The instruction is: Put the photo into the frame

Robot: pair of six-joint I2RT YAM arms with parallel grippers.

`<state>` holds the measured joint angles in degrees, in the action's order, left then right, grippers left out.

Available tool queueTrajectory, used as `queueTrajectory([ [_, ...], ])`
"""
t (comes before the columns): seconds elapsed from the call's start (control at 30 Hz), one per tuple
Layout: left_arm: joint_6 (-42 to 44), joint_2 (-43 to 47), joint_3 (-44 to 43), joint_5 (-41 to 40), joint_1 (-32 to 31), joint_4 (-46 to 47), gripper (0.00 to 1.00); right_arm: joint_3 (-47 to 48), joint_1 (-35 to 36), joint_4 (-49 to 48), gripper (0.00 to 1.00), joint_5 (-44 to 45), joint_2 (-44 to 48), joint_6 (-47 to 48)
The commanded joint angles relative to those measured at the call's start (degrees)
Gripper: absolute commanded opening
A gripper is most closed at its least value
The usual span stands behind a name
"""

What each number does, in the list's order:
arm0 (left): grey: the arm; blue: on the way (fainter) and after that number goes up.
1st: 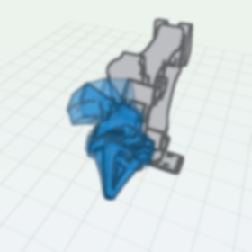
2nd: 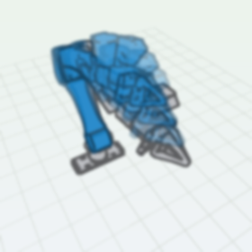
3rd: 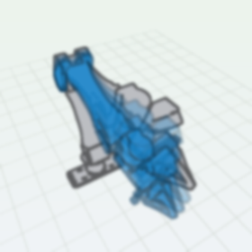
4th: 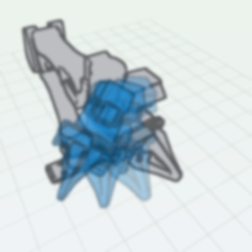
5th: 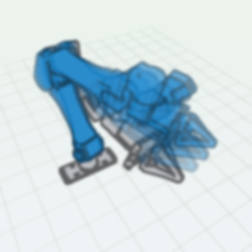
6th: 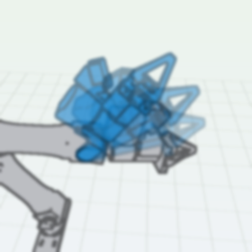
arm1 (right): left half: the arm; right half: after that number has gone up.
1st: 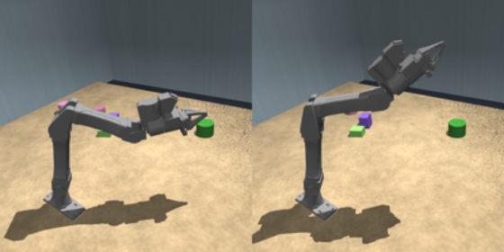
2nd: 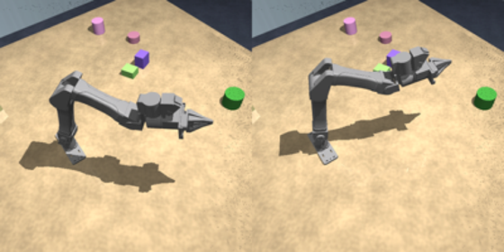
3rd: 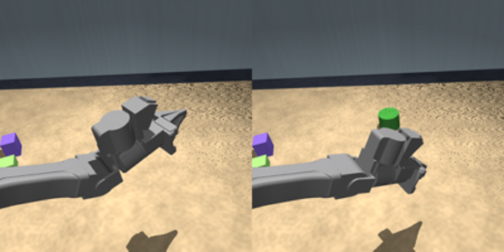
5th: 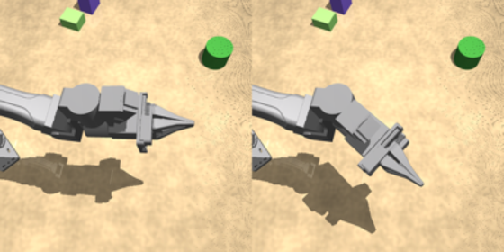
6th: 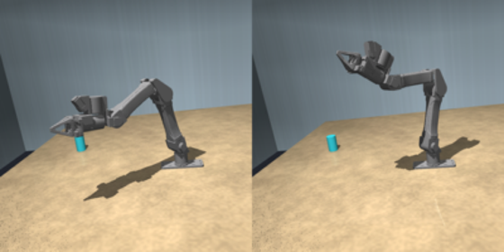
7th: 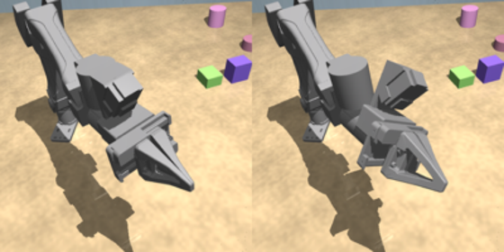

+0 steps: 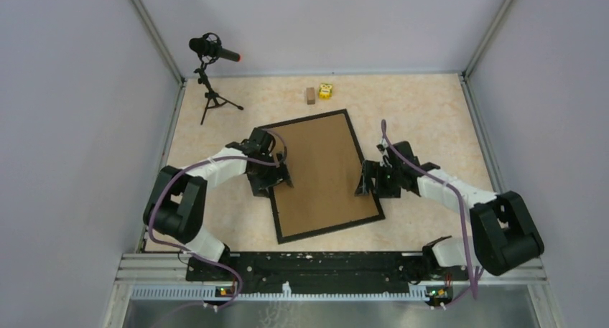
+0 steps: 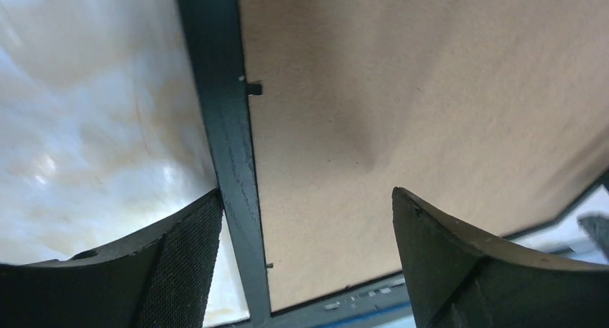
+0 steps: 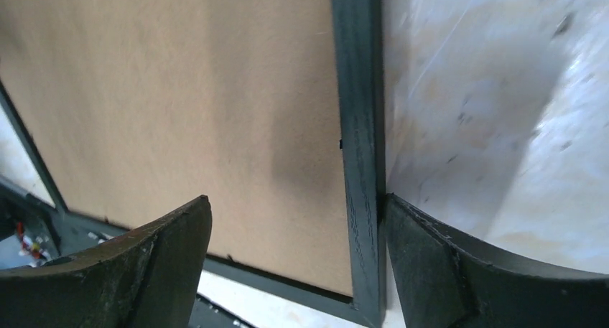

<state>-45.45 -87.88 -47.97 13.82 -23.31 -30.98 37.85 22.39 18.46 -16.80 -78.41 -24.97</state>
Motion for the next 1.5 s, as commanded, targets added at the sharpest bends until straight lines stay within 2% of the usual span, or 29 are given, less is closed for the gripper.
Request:
queueTrajectory([
  [0.0, 9.1, -7.1, -11.1, -1.8, -0.5, 3.5, 0.89, -4.7, 4.5, -6.4, 0.85, -12.2, 5.5, -9.9],
  [0.07, 13.3, -10.2, -17.5, -5.3, -0.3, -1.9, 0.93, -4.2, 4.5, -5.8, 0.85, -10.4, 5.7, -9.9],
  [0.13, 16.1, -10.6, -19.8, -7.9, 0.2, -4.8, 0.96, -1.2, 4.5, -0.3, 0.85, -5.0, 5.6, -7.6],
  [0.23, 19.2, -8.0, -18.2, -11.0, 1.9, -4.7, 0.97, 2.1, 2.0, 6.6, 0.83, -0.6, 5.1, -5.0],
  [0.3, 20.5, -6.0, -15.9, -12.0, 3.3, -4.0, 0.95, 1.9, -2.5, 7.0, 0.73, -3.7, 5.0, -3.6],
  [0.37, 21.6, -4.0, -13.0, -11.4, 4.4, -2.5, 0.9, 1.7, -5.6, 7.0, 0.65, -5.8, 4.9, -2.2],
  [0.53, 24.0, -3.2, -9.0, -5.6, 4.8, 1.1, 0.72, 3.0, -5.9, 8.2, 0.54, -5.4, 2.8, 0.6],
  [0.63, 25.1, -5.0, -9.2, -7.4, 4.8, 1.2, 0.57, 2.9, -5.8, 7.5, 0.48, -5.4, 1.6, 0.6],
  [0.87, 25.2, -6.3, -8.4, -9.1, 4.9, 2.4, 0.48, 2.2, -5.8, 7.3, 0.41, -4.3, 0.6, 1.0],
  [1.07, 25.0, -8.3, -8.6, -10.1, 4.7, 2.1, 0.35, 3.7, -5.8, 8.5, 0.34, -3.3, 0.7, 1.0],
  [1.27, 24.6, -10.4, -8.7, -8.7, 4.5, 1.9, 0.32, 4.1, -5.8, 9.7, 0.32, -2.4, -0.2, 1.3],
  [1.47, 24.5, -11.1, -8.7, -9.2, 4.5, 1.5, 0.26, 3.3, -5.8, 8.4, 0.3, -2.5, -1.8, 1.6],
])
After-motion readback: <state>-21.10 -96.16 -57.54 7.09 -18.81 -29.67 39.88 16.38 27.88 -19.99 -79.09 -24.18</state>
